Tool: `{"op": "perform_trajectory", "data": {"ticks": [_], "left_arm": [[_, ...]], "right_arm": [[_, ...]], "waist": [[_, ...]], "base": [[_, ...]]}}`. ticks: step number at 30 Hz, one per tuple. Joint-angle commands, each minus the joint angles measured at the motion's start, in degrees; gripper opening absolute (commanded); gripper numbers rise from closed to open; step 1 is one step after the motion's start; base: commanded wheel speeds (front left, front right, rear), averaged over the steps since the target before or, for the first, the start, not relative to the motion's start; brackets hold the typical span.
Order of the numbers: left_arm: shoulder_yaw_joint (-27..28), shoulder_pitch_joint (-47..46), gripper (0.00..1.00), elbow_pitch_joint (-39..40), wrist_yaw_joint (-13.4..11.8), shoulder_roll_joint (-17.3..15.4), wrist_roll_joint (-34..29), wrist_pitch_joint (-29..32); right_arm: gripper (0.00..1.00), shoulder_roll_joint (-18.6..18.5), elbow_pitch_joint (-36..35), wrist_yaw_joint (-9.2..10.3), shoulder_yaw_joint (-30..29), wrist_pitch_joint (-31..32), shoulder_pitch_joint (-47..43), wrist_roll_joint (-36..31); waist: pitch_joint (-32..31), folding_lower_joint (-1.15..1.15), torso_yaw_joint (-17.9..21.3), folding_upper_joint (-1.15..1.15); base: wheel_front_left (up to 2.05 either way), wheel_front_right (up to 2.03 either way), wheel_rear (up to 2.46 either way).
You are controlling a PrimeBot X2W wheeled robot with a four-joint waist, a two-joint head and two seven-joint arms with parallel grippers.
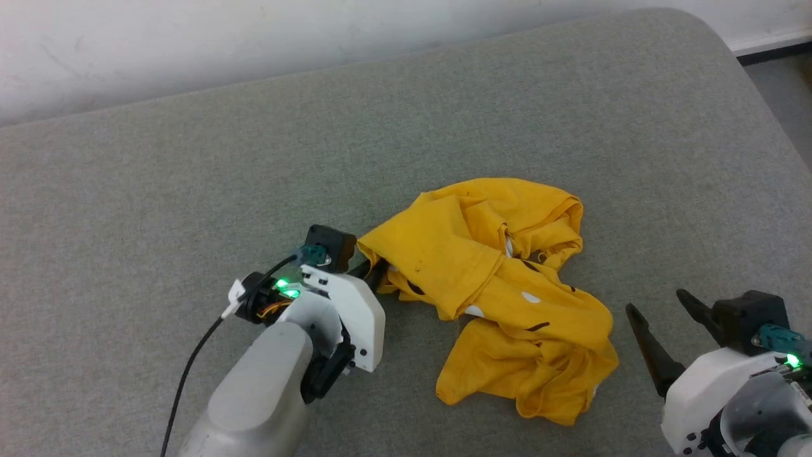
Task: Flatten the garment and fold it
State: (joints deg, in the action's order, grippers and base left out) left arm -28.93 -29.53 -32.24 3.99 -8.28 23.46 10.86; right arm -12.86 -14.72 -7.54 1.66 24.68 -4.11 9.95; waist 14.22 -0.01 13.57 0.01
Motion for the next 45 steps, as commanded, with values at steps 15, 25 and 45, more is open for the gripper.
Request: {"op": "perform_trajectory", "data": {"ticks": [15,25,45], "left_arm": [[9.6,9.4,0.0,37.0,-6.7,-10.5,-0.2,-12.2],[15.1,14.2,0.0,42.2,-12.6,-17.7,-0.4,-0.1],[15.8,12.9,1.0,22.0,-12.5,-12.1,0.4,-17.4]], "right_arm": [[1.0,1.5,1.7,0.05,0.2,-3.4,0.4,-1.8],[1.0,3.0,4.7,0.05,3.0,-5.9,2.1,-2.5],[1.0,-3.0,14.6,0.05,13.9,-1.7,9.4,2.1]], "waist": [[-6.3,0.01,-9.6,-0.01],[-4.7,0.01,-10.2,-0.01],[-5.9,0.01,-16.8,-0.01]], "base": [[0.0,0.0,0.0],[0.0,0.0,0.0],[0.0,0.0,0.0]]}}
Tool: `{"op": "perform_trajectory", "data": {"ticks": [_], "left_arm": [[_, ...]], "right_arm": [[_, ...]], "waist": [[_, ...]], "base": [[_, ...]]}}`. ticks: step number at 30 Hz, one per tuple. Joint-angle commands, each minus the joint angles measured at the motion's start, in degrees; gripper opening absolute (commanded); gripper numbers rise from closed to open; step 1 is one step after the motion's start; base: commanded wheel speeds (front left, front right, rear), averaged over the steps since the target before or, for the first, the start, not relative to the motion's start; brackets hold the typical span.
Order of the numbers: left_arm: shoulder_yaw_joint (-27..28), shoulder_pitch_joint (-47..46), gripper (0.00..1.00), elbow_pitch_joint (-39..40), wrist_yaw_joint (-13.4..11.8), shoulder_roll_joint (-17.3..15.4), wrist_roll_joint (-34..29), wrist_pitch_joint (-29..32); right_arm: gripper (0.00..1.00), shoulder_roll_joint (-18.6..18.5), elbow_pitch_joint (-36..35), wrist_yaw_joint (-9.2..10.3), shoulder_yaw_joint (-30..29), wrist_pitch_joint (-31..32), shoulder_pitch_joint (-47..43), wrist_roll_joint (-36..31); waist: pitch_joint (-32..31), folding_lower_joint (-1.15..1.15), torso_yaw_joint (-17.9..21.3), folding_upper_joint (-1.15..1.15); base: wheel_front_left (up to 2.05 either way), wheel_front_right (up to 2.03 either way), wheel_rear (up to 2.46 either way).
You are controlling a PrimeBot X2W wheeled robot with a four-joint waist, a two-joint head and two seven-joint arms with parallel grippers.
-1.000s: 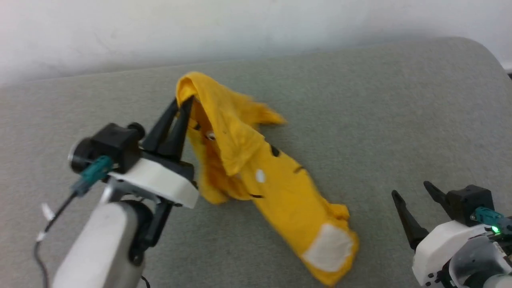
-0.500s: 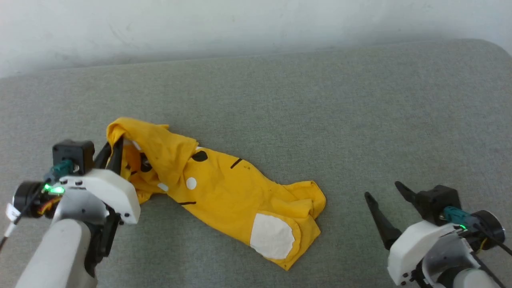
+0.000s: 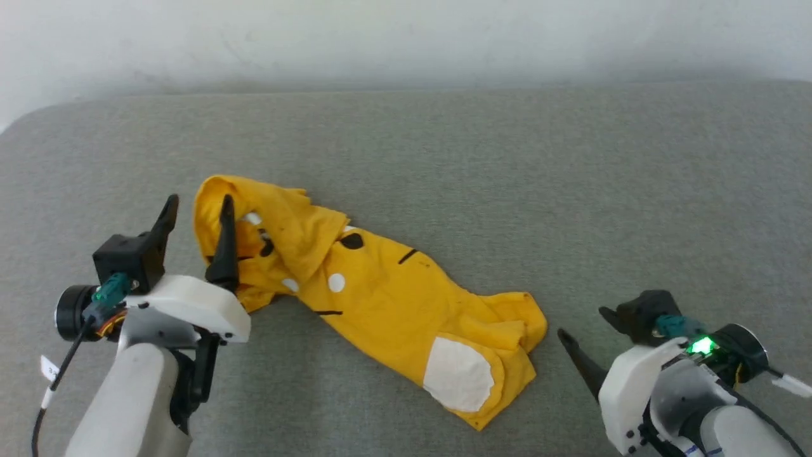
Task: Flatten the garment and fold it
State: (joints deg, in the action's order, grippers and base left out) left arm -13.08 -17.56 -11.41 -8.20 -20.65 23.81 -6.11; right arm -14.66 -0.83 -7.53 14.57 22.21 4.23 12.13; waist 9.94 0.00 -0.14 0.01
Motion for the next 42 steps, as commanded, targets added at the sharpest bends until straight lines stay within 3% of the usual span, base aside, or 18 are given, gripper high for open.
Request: {"op": "perform_trajectory", "data": {"ticks": [1,5,9,14,15,16,17,23,29,37,42], "left_arm": [[-0.3,1.6,1.0,2.5,-0.4,0.2,-0.2,-0.5],[-1.7,4.6,1.0,9.0,-0.7,-0.2,-1.3,-0.6],[-3.9,7.1,1.0,14.2,-1.5,0.1,-3.4,-1.6],[-5.4,9.7,1.0,16.5,-2.7,2.5,-3.3,-3.4],[-5.8,10.1,1.0,16.2,-2.8,2.8,-3.3,-3.5],[-5.8,10.1,1.0,16.2,-2.8,2.8,-3.3,-3.5],[-6.1,10.5,1.0,15.8,-2.8,3.0,-3.2,-3.5],[-6.2,11.5,1.0,13.3,-2.8,3.7,-2.1,-4.1],[-5.5,12.0,1.0,10.9,-2.7,3.3,-1.3,-5.0],[-5.4,12.7,1.0,9.6,-2.1,3.0,-0.5,-5.7],[-6.6,11.5,1.0,9.1,-1.3,3.4,-0.7,-5.8]], "right_arm": [[1.0,-1.1,1.4,0.04,1.0,1.3,1.6,0.9],[1.0,-2.0,5.1,0.04,2.7,3.7,4.3,3.2],[1.0,-0.6,10.4,0.04,1.9,6.2,6.6,6.0],[1.0,-0.5,17.0,0.04,4.0,8.7,8.9,5.3],[0.47,-0.5,18.2,0.04,4.9,8.9,9.1,5.7],[0.47,-0.5,18.2,0.04,4.9,8.9,9.1,5.7],[0.0,-0.6,19.3,0.04,5.6,8.8,9.2,6.1],[0.0,-4.1,21.4,0.04,6.9,5.5,10.2,4.2],[0.0,-7.4,11.4,0.04,-0.7,3.8,8.8,1.2],[0.0,-9.3,-11.8,0.04,-13.5,13.3,0.1,-0.3],[0.0,-9.2,-14.6,0.04,-23.1,19.1,-3.7,-1.3]], "waist": [[-1.8,0.0,-4.0,-0.01],[-2.3,0.0,-7.0,-0.01],[-2.1,0.0,-10.4,-0.01],[-1.5,0.0,-13.5,-0.01],[-1.5,0.0,-13.9,-0.01],[-1.5,0.0,-13.9,-0.01],[-1.5,0.0,-14.2,-0.01],[-1.9,0.0,-13.9,-0.01],[-4.0,0.0,-10.2,-0.01],[-5.8,0.0,-4.4,-0.01],[-5.2,0.0,-3.6,-0.01]], "base": [[0.0,0.0,0.0],[0.0,0.0,0.0],[0.0,0.0,0.0],[0.0,0.0,0.0],[0.0,0.0,0.0],[0.0,0.0,0.0],[0.0,0.0,0.0],[0.0,0.0,0.0],[0.0,0.0,0.0],[0.0,0.0,0.0],[0.0,0.0,0.0]]}}
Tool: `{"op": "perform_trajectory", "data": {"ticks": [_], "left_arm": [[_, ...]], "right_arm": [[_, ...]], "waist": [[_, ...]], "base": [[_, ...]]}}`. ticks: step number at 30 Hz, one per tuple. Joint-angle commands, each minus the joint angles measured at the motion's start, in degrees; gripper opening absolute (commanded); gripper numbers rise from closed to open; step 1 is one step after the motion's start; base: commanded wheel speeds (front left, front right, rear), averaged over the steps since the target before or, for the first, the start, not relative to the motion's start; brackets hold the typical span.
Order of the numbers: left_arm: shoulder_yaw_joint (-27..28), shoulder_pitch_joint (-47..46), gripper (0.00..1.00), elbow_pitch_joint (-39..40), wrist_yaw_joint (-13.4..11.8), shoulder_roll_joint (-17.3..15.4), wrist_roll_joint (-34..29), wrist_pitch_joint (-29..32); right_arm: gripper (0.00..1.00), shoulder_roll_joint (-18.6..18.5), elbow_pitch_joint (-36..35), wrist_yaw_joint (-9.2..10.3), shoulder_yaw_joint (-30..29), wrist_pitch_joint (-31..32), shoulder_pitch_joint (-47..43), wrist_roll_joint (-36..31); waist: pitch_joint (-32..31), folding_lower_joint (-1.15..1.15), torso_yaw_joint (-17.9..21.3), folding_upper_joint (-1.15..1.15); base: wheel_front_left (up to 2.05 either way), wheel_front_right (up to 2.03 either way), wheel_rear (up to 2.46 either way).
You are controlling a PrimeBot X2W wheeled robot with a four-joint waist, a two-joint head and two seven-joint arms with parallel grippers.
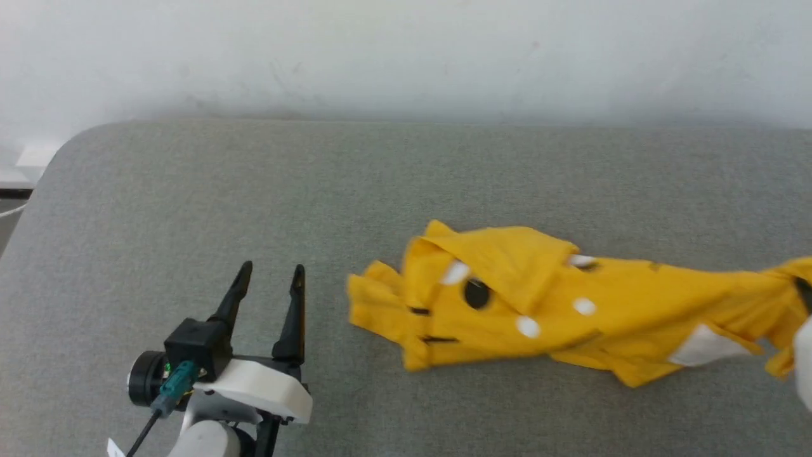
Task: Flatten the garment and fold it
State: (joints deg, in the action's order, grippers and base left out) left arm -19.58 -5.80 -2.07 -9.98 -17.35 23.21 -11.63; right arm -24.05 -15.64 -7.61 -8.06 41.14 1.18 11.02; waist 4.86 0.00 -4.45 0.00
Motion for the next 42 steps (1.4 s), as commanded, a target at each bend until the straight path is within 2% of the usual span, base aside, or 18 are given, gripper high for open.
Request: {"op": "perform_trajectory", "data": {"ticks": [1,3,6,7,8,12,14,17,20,26,28,31,34,35,36,42], "left_arm": [[-0.4,-0.6,1.0,-0.3,0.7,0.3,-0.1,-0.2],[-1.0,-1.2,1.0,-0.7,1.0,0.6,-0.1,-0.2],[-2.0,-1.8,1.0,-1.2,1.6,0.9,-0.2,-0.1],[-2.3,-2.0,1.0,-1.4,1.9,1.0,-0.2,0.0],[-2.7,-2.2,1.0,-1.6,2.2,1.2,-0.2,0.1],[-4.2,-3.2,1.0,-1.5,3.9,1.6,0.4,1.0],[-5.4,-3.5,1.0,-1.0,5.8,2.0,1.8,2.7],[-9.0,-4.5,1.0,-0.2,9.5,1.2,2.8,8.3],[-11.1,-5.8,1.0,1.0,11.6,1.7,4.9,13.5],[-13.2,-8.7,1.0,-1.4,12.3,2.4,7.3,22.1],[-13.0,-9.3,1.0,-3.2,13.2,3.5,9.7,23.1],[-13.6,-11.5,1.0,-6.6,13.7,2.7,8.4,23.2],[-13.6,-12.7,1.0,-8.7,14.6,3.7,9.5,22.3],[-13.9,-12.9,0.46,-9.1,15.0,3.9,9.9,22.2],[-14.3,-13.2,0.0,-9.3,15.4,3.8,10.2,22.2],[-15.6,-11.9,0.0,-4.6,16.4,2.3,9.7,18.6]], "right_arm": [[0.0,0.3,1.1,0.12,-2.2,0.7,-1.0,-0.3],[0.0,0.8,4.1,0.12,-5.2,1.5,-1.8,-0.6],[0.0,1.3,9.7,0.12,-6.1,1.0,-3.1,-0.6],[0.45,1.8,11.3,0.12,-6.1,0.2,-3.0,-0.4],[1.0,2.1,12.8,0.12,-5.7,-0.9,-3.0,-0.6],[1.0,4.3,15.1,0.12,-3.3,-6.3,-1.7,-0.8],[1.0,5.4,14.2,0.12,-2.8,-9.0,-0.9,-1.3],[1.0,7.7,11.1,0.12,-2.8,-11.9,-0.4,-1.4],[1.0,10.4,7.7,0.12,-2.9,-13.9,-0.6,-1.8],[1.0,14.5,4.2,0.12,-1.5,-15.5,-1.5,-2.1],[1.0,15.0,4.5,0.12,-0.8,-15.9,-1.8,-2.2],[1.0,15.1,6.1,0.12,0.1,-17.0,-2.3,-2.1],[1.0,15.5,7.8,0.12,-0.1,-18.4,-2.5,-2.3],[1.0,15.7,8.3,0.12,-0.3,-18.9,-2.5,-2.4],[1.0,15.9,8.8,0.12,-0.4,-19.3,-2.5,-2.6],[1.0,16.0,12.4,0.12,-1.4,-21.7,-3.0,-3.5]], "waist": [[0.1,0.0,0.6,0.0],[0.6,0.0,0.3,0.0],[1.4,0.0,-0.1,0.0],[1.6,0.0,-0.2,0.0],[1.7,0.0,-0.2,0.0],[2.3,0.0,0.6,0.0],[2.5,0.0,1.4,0.0],[2.8,0.0,2.9,0.0],[3.4,0.0,4.7,0.0],[5.3,0.0,8.9,0.0],[6.0,0.0,10.0,0.0],[6.8,0.0,11.2,0.0],[7.2,0.0,11.7,0.0],[7.2,0.0,11.7,0.0],[7.1,0.0,11.6,0.0],[4.0,0.0,10.3,0.0]], "base": [[0.0,0.0,0.0],[0.0,0.0,0.0],[0.0,0.0,0.0],[0.0,0.0,0.0],[0.0,0.0,0.0],[0.0,0.0,0.0],[0.0,0.0,0.0],[0.0,0.0,0.0],[0.0,0.0,0.0],[0.0,0.0,0.0],[0.0,0.0,0.0],[0.0,0.0,0.0],[0.0,0.0,0.0],[0.0,0.0,0.0],[0.0,0.0,0.0],[0.0,0.0,0.0]]}}
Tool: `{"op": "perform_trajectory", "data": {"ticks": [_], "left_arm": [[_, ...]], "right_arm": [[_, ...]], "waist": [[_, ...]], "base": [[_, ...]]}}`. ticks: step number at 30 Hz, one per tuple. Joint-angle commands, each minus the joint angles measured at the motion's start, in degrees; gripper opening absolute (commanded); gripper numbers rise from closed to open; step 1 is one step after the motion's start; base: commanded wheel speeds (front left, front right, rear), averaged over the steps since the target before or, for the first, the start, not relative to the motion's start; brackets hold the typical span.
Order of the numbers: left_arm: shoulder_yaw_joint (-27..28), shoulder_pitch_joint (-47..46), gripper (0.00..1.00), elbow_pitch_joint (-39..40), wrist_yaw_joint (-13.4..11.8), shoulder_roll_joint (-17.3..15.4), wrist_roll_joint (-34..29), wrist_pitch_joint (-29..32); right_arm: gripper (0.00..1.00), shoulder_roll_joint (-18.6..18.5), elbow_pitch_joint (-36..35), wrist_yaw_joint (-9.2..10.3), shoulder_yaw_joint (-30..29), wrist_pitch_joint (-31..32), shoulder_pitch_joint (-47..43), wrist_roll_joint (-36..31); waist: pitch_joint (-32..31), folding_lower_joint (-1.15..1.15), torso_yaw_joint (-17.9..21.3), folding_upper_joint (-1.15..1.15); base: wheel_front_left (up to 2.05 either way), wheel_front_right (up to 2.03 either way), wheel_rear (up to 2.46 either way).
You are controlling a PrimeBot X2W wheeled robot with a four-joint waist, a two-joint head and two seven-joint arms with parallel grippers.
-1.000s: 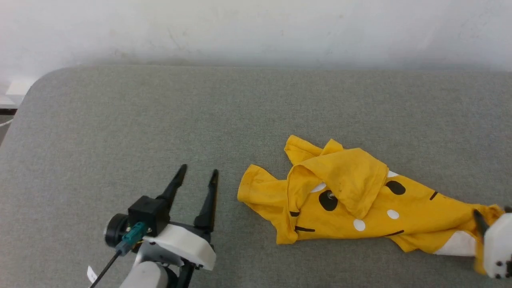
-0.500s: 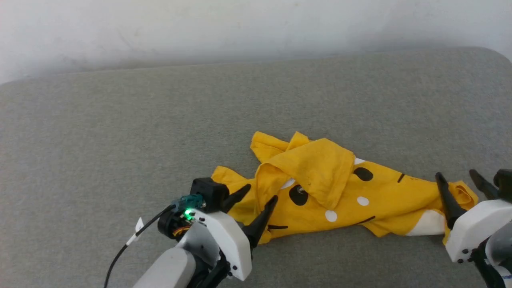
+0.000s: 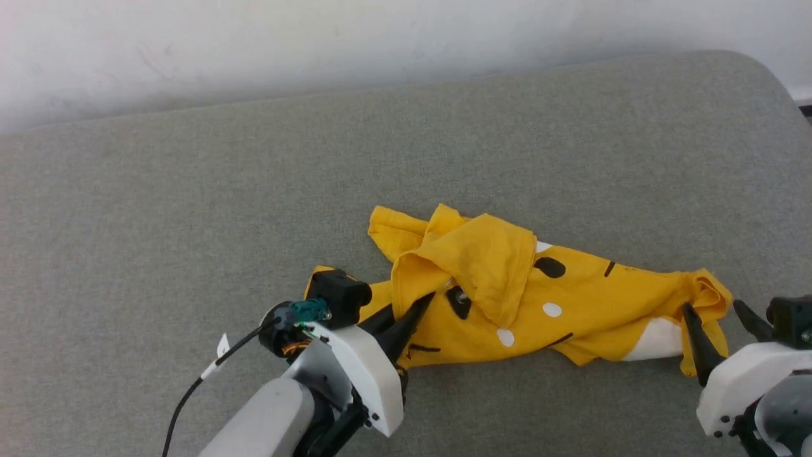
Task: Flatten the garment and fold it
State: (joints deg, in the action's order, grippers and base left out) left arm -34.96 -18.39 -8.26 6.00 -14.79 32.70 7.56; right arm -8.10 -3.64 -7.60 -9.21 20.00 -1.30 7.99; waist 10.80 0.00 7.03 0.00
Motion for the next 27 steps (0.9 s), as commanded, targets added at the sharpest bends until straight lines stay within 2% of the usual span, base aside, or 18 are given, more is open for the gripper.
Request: {"op": "perform_trajectory", "data": {"ticks": [1,5,8,9,12,15,18,20,24,27], "left_arm": [[-0.3,1.6,0.0,3.6,0.4,-0.5,0.7,-0.8],[0.0,5.7,0.0,14.4,0.4,-3.3,2.7,0.0],[0.8,8.7,0.0,23.5,-1.0,-6.0,3.4,1.8],[0.8,8.7,0.0,23.5,-1.0,-6.0,3.4,1.8],[2.6,9.9,0.0,32.1,-3.0,-7.9,4.1,3.6],[5.8,8.5,0.0,36.5,-5.2,-9.4,4.2,5.4],[9.5,4.9,0.0,34.6,-6.4,-11.3,3.7,6.9],[11.1,2.0,0.0,30.6,-6.3,-12.9,3.2,8.2],[12.2,-4.3,0.0,19.3,-4.0,-14.9,3.6,10.6],[11.2,-8.7,0.0,10.1,-2.0,-17.3,1.7,12.4]], "right_arm": [[1.0,0.1,0.7,0.11,-0.5,-1.1,-0.7,-0.5],[1.0,0.4,1.1,0.11,-2.0,-3.0,-1.0,-1.0],[1.0,1.0,1.3,0.11,-2.6,-4.4,-0.9,-1.8],[1.0,1.0,1.3,0.11,-2.6,-4.4,-0.9,-1.8],[1.0,1.8,1.6,0.11,-2.6,-5.6,-0.6,-2.1],[1.0,2.3,2.1,0.11,-1.3,-6.0,-0.1,-2.3],[1.0,2.7,2.4,0.11,0.4,-6.7,0.9,-2.3],[1.0,3.1,2.6,0.11,1.6,-7.2,1.9,-2.2],[1.0,3.8,3.6,0.11,3.5,-8.4,3.9,-1.8],[1.0,4.3,4.2,0.11,4.8,-9.3,5.0,-1.5]], "waist": [[-2.5,0.0,-1.6,0.0],[-4.8,0.0,-3.0,0.0],[-6.0,0.0,-3.7,0.0],[-6.0,0.0,-3.7,0.0],[-6.5,0.0,-3.8,0.0],[-6.2,0.0,-2.8,0.0],[-5.0,0.0,-0.8,0.0],[-3.7,0.0,1.1,0.0],[-0.9,0.0,4.4,0.0],[1.3,0.0,6.6,0.0]], "base": [[0.0,0.0,0.0],[0.0,0.0,0.0],[0.0,0.0,0.0],[0.0,0.0,0.0],[0.0,0.0,0.0],[0.0,0.0,0.0],[0.0,0.0,0.0],[0.0,0.0,0.0],[0.0,0.0,0.0],[0.0,0.0,0.0]]}}
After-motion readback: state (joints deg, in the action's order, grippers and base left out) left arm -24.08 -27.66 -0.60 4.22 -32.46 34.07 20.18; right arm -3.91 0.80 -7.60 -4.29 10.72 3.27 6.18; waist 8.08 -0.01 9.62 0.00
